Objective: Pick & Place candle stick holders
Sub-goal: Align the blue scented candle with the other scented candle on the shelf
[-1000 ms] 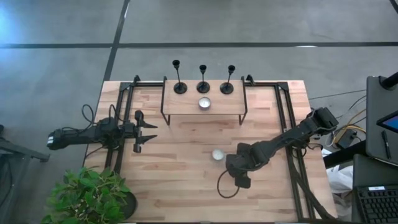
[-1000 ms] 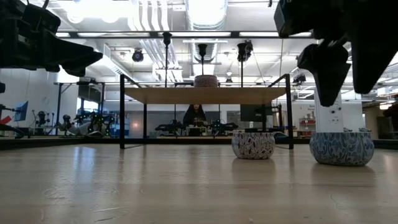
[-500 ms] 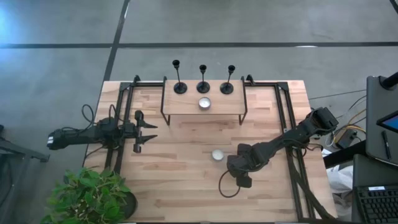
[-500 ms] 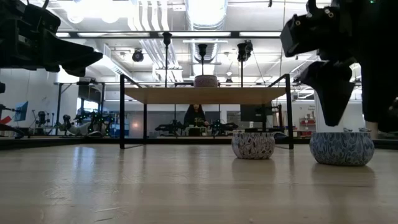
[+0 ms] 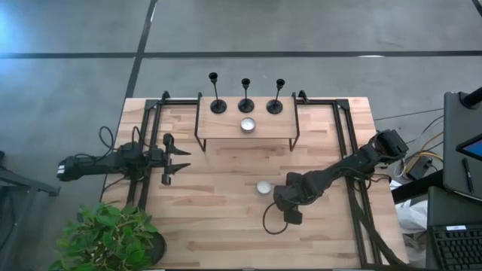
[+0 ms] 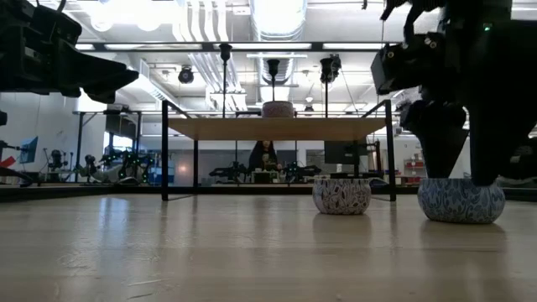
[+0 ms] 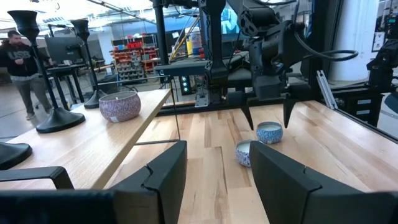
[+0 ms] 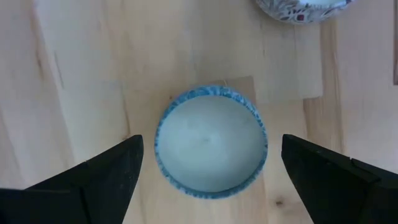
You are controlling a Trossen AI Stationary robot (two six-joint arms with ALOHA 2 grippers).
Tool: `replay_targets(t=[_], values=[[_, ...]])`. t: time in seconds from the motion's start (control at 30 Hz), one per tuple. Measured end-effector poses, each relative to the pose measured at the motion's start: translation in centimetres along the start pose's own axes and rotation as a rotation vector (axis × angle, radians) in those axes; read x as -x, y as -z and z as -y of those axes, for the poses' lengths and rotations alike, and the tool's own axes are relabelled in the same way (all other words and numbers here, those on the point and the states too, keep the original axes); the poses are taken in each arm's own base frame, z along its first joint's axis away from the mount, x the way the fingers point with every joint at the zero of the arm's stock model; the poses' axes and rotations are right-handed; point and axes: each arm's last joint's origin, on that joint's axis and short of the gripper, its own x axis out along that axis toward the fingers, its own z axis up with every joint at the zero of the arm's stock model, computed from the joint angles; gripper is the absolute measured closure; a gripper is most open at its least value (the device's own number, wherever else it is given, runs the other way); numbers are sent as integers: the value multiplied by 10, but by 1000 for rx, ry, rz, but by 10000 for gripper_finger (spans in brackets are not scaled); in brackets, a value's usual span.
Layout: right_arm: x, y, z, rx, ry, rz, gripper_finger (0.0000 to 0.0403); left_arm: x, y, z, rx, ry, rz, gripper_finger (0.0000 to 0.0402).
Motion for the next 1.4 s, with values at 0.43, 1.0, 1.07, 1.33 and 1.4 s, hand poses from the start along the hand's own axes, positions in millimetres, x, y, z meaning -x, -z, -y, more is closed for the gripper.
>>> replay_targets(t=[0.43,1.0,1.07,1.33,1.4], values=[[-30,-6,-4,-13,9,-94,30,0,0,0,0,0,0,220],[-30,-7,-3,-29,31,-82,39,0,0,0,0,0,0,220],[-30,-7,-3,-28,30,-82,51,0,0,0,0,0,0,220],[-30,-6,-3,-27,29,-84,107,0,0,0,0,0,0,220],[-30,-6,-3,-26,29,-84,113,0,0,0,0,0,0,220]])
